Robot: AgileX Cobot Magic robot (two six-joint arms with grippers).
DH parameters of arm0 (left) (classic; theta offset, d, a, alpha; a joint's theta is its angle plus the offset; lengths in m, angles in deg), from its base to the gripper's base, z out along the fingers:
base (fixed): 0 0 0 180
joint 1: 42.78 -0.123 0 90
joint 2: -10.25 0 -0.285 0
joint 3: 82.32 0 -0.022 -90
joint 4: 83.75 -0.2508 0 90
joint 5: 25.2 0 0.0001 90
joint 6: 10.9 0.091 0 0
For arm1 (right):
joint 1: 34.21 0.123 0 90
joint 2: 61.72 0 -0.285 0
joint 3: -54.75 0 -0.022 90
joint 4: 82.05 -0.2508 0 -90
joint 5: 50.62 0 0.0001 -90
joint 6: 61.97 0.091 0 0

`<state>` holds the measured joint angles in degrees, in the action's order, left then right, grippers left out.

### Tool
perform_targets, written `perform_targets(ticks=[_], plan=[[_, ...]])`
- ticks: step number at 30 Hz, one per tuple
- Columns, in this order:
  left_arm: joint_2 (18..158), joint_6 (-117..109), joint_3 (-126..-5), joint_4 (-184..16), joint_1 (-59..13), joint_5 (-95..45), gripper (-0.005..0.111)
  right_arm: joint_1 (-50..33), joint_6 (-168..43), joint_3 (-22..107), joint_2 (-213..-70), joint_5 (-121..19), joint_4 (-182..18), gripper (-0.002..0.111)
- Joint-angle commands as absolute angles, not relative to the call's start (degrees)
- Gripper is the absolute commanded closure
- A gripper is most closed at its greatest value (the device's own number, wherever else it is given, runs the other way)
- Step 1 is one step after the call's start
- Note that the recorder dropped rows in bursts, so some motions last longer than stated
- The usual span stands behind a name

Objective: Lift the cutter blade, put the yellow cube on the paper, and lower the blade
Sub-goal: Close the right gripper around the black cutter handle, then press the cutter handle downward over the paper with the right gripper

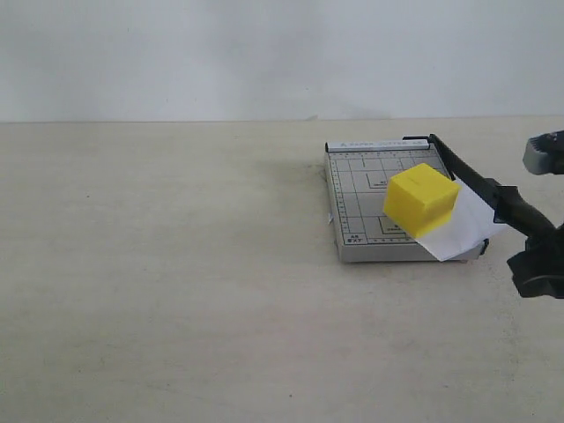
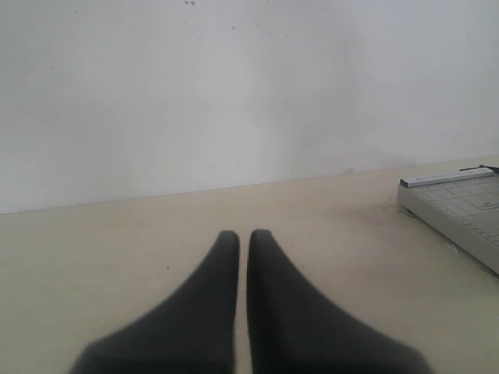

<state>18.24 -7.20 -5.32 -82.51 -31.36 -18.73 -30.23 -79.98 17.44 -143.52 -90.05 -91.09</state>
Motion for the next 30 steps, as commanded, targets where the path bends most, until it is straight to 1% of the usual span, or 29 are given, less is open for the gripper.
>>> perform_targets(ticks=[1,5,15,24,26,29,30], plan=[[18.0,-7.0,-5.1,-82.0,-31.4,-18.7,0.102,-30.2,-80.5,17.6,-139.6,-89.8,-91.0,0.048],[18.0,-7.0,-5.1,-82.0,-31.4,-18.7,0.102,-30.2,-80.5,18.4,-138.0,-89.3,-90.7,0.048],[18.0,-7.0,-5.1,-82.0,-31.4,-18.7,0.102,-30.2,-80.4,28.1,-137.9,-89.9,-90.7,0.048],[18.0,-7.0,-5.1,-82.0,-31.4,-18.7,0.102,-30.2,-80.2,28.9,-138.3,-89.4,-89.6,0.048],[18.0,-7.0,-5.1,-82.0,-31.4,-18.7,0.102,-30.2,-80.2,28.9,-138.3,-89.4,-88.8,0.053],[18.0,-7.0,-5.1,-82.0,-31.4,-18.7,0.102,-30.2,-80.2,28.9,-138.3,-89.4,-88.7,0.067],[18.0,-7.0,-5.1,-82.0,-31.4,-18.7,0.102,-30.2,-80.0,28.9,-138.3,-89.4,-88.8,0.069]])
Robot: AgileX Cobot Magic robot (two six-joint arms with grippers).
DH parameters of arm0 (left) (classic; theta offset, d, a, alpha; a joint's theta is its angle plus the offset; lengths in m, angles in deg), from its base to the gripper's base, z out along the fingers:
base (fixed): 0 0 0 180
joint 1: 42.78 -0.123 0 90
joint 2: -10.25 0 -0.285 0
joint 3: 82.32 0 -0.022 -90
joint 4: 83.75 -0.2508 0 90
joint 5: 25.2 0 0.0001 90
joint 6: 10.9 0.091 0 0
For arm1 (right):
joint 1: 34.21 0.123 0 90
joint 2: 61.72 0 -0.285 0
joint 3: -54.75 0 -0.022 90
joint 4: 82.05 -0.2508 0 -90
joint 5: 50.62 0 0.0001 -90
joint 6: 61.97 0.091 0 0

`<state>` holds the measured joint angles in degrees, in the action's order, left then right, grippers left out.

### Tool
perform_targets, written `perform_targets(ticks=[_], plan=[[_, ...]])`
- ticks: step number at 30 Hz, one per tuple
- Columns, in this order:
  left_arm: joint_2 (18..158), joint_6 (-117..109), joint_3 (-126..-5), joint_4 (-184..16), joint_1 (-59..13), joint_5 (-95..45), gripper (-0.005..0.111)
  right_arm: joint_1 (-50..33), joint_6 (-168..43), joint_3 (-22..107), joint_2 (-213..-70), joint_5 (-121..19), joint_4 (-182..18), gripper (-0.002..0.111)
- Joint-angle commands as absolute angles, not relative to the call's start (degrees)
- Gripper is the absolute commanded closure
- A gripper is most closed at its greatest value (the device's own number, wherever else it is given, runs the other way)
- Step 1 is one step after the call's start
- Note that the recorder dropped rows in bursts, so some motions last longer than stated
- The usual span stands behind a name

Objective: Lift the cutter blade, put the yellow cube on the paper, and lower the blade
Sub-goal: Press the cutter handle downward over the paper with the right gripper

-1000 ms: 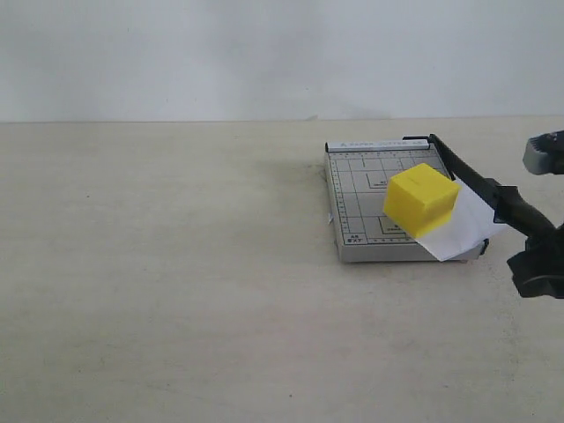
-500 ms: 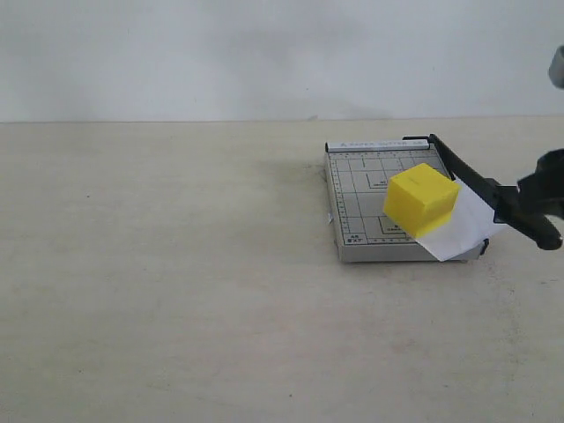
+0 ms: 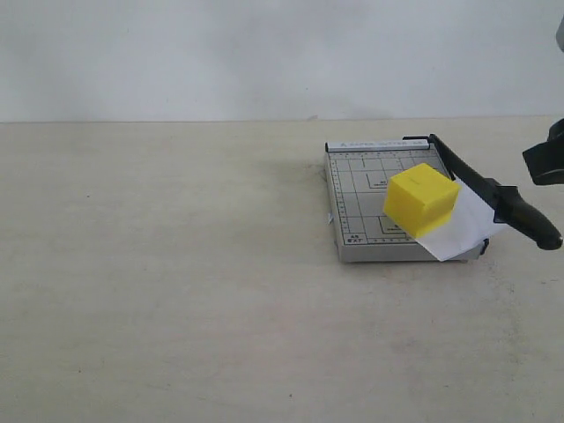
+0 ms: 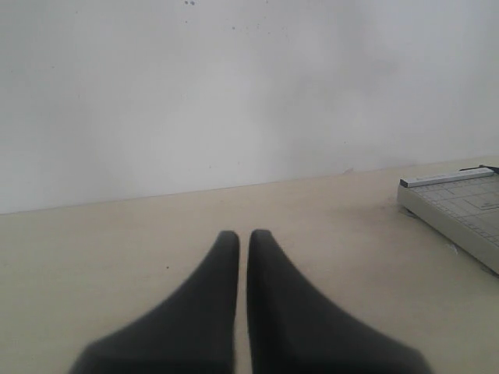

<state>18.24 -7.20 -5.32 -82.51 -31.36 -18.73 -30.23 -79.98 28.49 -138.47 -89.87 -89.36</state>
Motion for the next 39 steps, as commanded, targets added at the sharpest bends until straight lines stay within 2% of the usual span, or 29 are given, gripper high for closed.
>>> perform_targets(ticks=[1,6,26,28,35,39], plan=[[18.0,-7.0,-5.1,-82.0,-31.4,-18.7,0.102,-30.2,-80.0,28.9,-138.3,-89.4,-89.0,0.068],[18.0,-7.0,-5.1,-82.0,-31.4,-18.7,0.102,-30.2,-80.0,28.9,-138.7,-89.7,-89.0,0.046],[18.0,-7.0,-5.1,-82.0,-31.4,-18.7,0.102,-30.2,-81.7,28.9,-152.9,-90.5,-89.0,0.047],[18.0,-7.0,-5.1,-82.0,-31.4,-18.7,0.102,-30.2,-81.8,28.9,-152.9,-90.3,-89.0,0.050],[18.0,-7.0,-5.1,-82.0,-31.4,-18.7,0.102,-30.2,-81.8,28.9,-152.9,-90.2,-89.0,0.090],[18.0,-7.0,-5.1,-82.0,-31.4,-18.7,0.102,-30.2,-81.8,28.9,-152.9,-90.2,-89.0,0.101]])
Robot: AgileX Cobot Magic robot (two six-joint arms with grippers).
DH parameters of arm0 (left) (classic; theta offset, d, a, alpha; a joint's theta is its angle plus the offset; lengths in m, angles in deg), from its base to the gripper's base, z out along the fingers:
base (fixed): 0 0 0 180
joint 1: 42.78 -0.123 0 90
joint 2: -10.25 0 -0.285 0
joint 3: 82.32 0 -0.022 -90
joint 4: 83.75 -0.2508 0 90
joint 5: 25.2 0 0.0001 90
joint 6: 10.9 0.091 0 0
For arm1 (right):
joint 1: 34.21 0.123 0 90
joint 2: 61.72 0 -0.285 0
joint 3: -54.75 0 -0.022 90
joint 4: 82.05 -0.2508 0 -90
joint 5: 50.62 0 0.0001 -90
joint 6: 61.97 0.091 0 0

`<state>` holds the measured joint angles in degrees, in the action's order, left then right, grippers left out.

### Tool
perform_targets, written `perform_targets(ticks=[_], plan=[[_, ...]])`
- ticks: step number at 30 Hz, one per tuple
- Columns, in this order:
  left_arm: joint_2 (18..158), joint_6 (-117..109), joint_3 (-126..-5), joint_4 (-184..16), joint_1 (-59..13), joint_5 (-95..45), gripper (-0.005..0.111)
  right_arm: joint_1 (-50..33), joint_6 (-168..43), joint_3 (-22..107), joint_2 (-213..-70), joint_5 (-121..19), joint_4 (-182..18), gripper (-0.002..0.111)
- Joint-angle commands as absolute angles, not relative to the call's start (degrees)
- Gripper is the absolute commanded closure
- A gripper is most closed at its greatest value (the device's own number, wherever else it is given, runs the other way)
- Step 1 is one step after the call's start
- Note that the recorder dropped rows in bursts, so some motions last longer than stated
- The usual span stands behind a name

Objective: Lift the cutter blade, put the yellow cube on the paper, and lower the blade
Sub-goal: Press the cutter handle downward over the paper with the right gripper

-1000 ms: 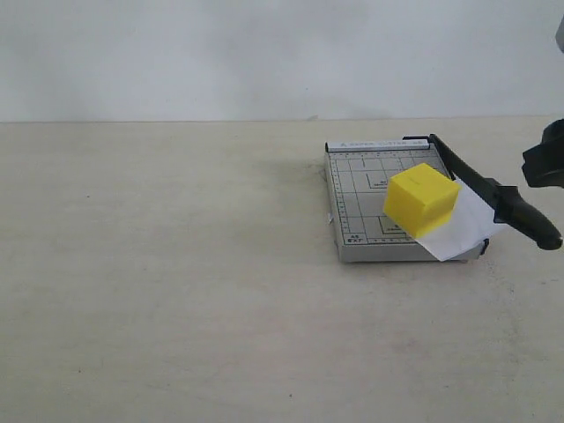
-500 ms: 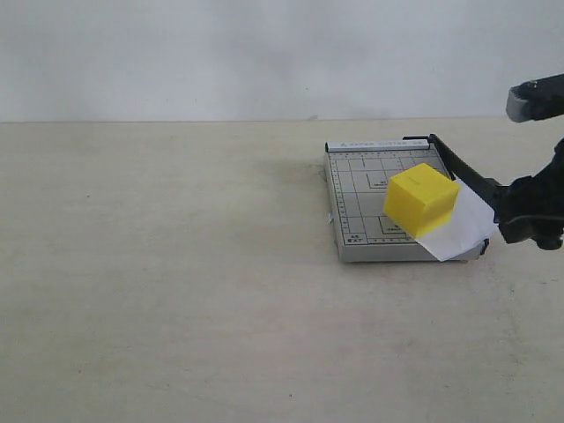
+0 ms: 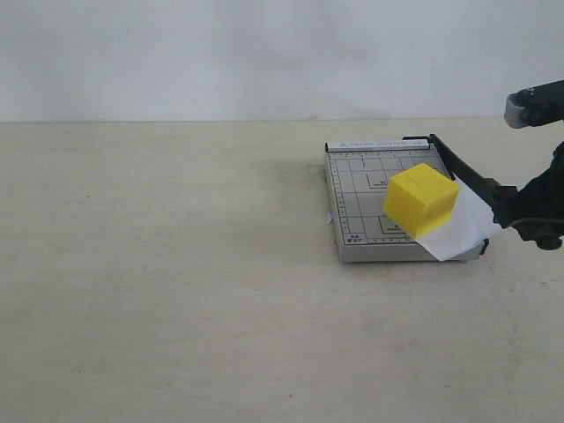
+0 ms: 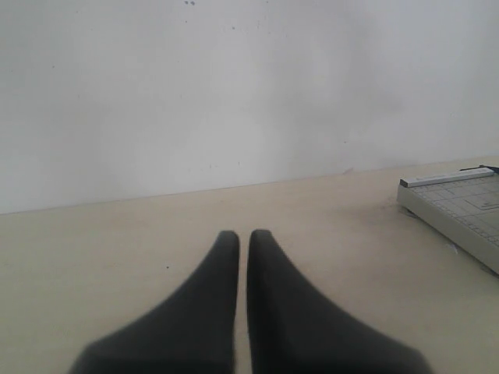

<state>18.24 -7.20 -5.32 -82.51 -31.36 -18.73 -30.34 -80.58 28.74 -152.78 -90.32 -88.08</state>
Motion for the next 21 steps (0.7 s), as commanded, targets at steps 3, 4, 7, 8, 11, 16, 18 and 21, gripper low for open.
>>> perform_targets(ticks=[3,4,7,8,11,16,18,21], plan=[[18.0,-7.0,-5.1,-82.0,-31.4,-18.7,0.102,-30.2,-81.6,28.2,-152.9,-89.3,-89.0,0.104],[18.0,-7.0,-5.1,-82.0,-31.4,-18.7,0.102,-30.2,-81.6,27.5,-152.9,-88.4,-89.0,0.104],[18.0,-7.0,-5.1,-82.0,-31.4,-18.7,0.102,-30.2,-81.6,23.2,-152.9,-83.3,-89.0,0.104],[18.0,-7.0,-5.1,-82.0,-31.4,-18.7,0.102,-30.2,-81.5,22.4,-152.9,-82.4,-89.0,0.104],[18.0,-7.0,-5.1,-82.0,-31.4,-18.7,0.102,-30.2,-81.4,20.0,-152.9,-79.4,-89.2,0.104],[18.0,-7.0,-5.1,-82.0,-31.4,-18.7,0.102,-30.2,-81.4,15.8,-155.5,-75.7,-90.2,0.104],[18.0,-7.0,-5.1,-82.0,-31.4,-18.7,0.102,-30.2,-81.4,15.2,-157.1,-74.7,-90.5,0.104],[18.0,-7.0,-5.1,-82.0,-31.4,-18.7,0.102,-30.2,-81.4,15.2,-161.3,-73.7,-90.5,0.104]])
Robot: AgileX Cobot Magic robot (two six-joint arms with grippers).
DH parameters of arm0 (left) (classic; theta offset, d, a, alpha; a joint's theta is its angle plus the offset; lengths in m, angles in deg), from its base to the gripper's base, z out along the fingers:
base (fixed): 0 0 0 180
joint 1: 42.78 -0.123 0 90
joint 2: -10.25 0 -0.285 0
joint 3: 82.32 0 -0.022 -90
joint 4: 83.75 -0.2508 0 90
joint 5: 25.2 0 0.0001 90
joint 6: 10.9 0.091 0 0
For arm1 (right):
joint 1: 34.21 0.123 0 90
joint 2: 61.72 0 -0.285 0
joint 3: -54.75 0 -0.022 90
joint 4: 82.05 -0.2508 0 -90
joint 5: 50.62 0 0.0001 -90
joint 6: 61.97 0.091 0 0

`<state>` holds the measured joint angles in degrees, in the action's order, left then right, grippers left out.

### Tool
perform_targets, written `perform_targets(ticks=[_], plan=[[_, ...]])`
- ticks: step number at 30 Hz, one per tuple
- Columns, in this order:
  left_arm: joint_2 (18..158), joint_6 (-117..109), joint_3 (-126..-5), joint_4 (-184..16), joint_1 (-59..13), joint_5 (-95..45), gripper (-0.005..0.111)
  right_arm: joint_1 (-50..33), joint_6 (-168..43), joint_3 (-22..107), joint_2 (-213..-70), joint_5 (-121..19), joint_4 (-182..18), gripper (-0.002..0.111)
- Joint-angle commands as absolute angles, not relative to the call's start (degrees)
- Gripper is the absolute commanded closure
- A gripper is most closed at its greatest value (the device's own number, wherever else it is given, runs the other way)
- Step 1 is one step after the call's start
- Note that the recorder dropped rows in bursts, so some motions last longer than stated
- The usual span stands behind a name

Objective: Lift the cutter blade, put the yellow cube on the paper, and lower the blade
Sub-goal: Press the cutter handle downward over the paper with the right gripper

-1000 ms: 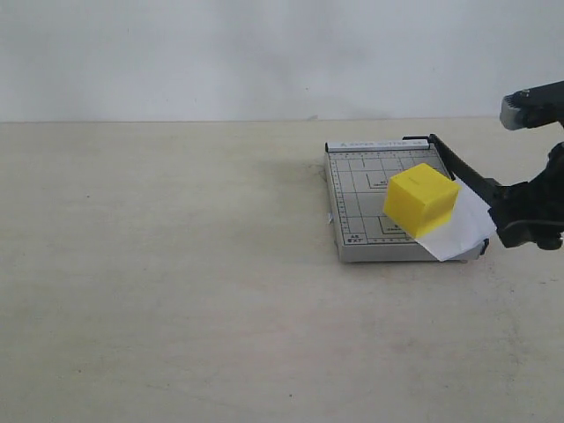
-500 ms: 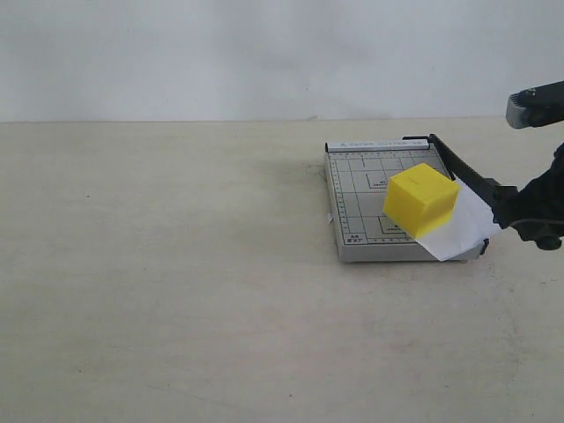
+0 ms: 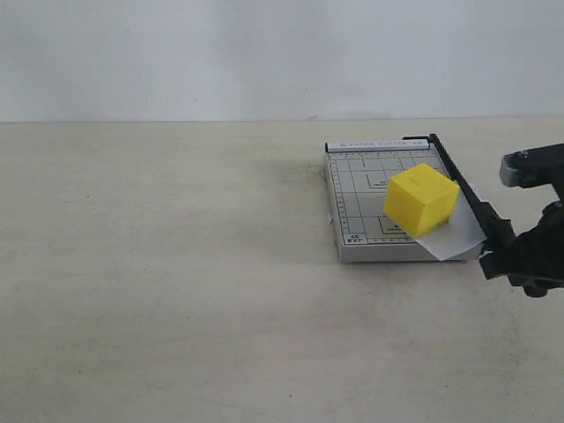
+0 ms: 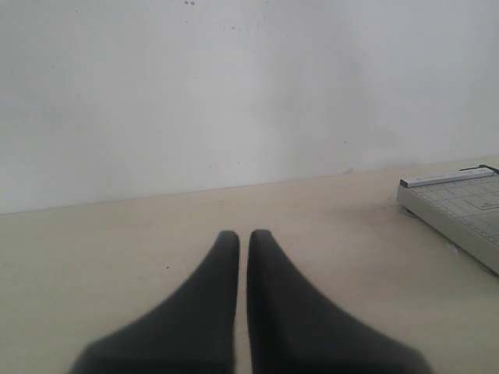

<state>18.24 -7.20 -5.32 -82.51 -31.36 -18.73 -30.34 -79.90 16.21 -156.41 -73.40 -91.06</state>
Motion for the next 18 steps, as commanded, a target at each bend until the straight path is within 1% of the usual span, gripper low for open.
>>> perform_targets(ticks=[1,3,14,15,16,18], plan=[[18.0,-7.0,-5.1,-82.0,-31.4,-18.7,0.102,-30.2,-81.4,15.2,-162.0,-73.4,-90.5,0.104],[18.0,-7.0,-5.1,-82.0,-31.4,-18.7,0.102,-30.2,-81.5,15.2,-164.2,-72.3,-90.5,0.104],[18.0,-7.0,-5.1,-82.0,-31.4,-18.7,0.102,-30.2,-82.3,15.2,-163.5,-71.4,-92.2,0.103],[18.0,-7.0,-5.1,-82.0,-31.4,-18.7,0.102,-30.2,-82.4,15.2,-163.2,-71.4,-92.2,0.100],[18.0,-7.0,-5.1,-82.0,-31.4,-18.7,0.102,-30.2,-82.4,15.3,-162.6,-71.4,-92.2,0.094],[18.0,-7.0,-5.1,-82.0,-31.4,-18.7,0.102,-30.2,-82.4,15.7,-161.9,-71.4,-92.2,0.076]])
